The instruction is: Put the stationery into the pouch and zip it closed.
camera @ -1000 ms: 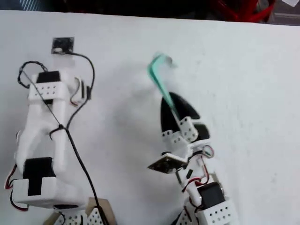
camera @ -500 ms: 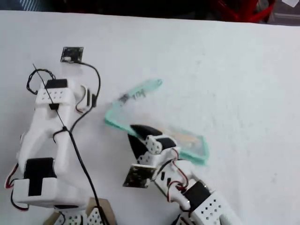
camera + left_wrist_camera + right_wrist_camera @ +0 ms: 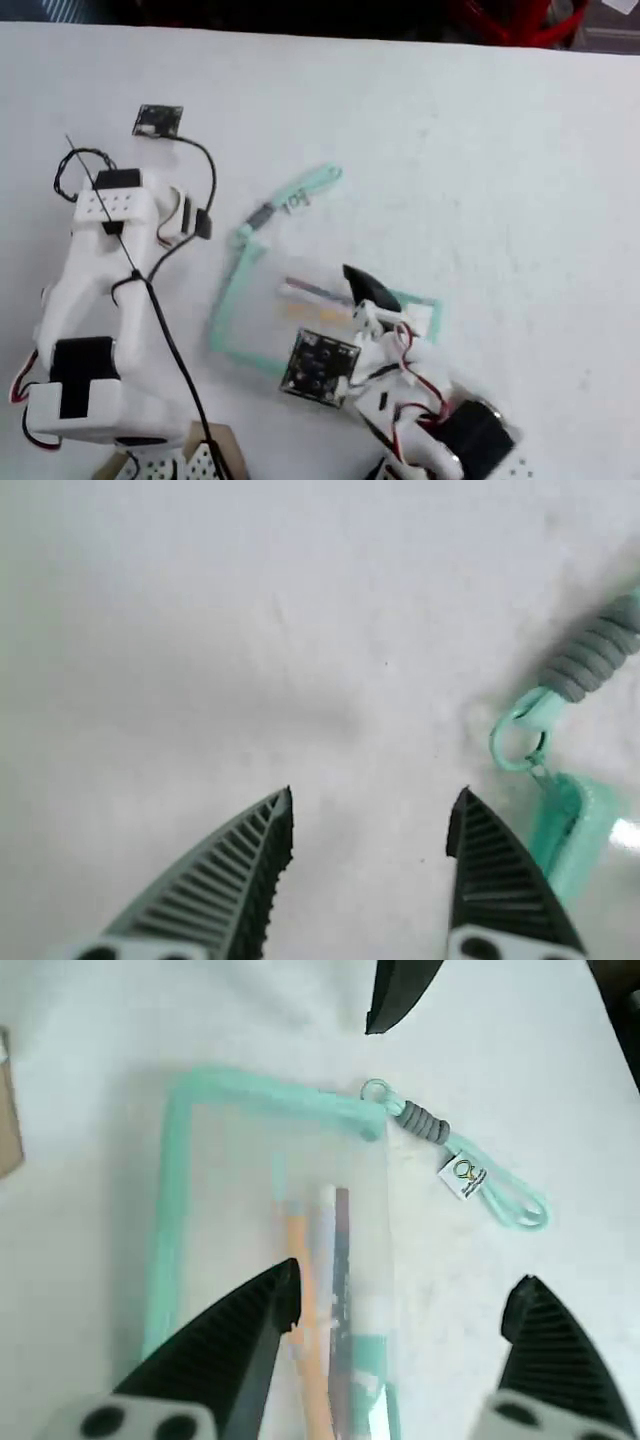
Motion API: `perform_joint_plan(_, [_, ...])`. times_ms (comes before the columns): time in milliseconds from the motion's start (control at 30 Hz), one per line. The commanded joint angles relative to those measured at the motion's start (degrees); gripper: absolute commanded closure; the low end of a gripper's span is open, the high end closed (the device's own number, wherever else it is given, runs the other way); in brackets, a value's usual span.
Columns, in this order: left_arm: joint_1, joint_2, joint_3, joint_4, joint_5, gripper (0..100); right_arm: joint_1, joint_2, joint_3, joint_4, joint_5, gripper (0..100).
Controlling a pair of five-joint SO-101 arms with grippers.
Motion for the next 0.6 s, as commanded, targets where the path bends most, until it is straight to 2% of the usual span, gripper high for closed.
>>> perform_joint_plan(0, [1.6,-2.5,-0.2,2.3,-1.8,75,6.9,1.1,-1.7,1.5,4.6,68.3])
perform_joint_plan(167, [1.5,-2.5,0.1,3.0,-2.9,75,20.5,1.1,10.0,-8.3,12.3,71.7])
perform_joint_plan(300, [5.5,-5.0,4.1,4.2,-16.4,75,25.6,1.1,12.6,-9.7,14.3,92.0])
perform_joint_plan(333, [5.9,-6.4,5.0,4.2,-17.4,75,28.2,1.1,12.6,-9.2,14.3,96.0])
perform_joint_plan(500, [5.4,-10.6,5.4,6.6,-17.7,75,49.9,1.1,13.5,-10.2,14.1,94.4])
perform_joint_plan(567, [5.6,-10.5,5.5,6.8,-17.9,75,54.4,1.1,15.5,-13.4,11.9,95.0])
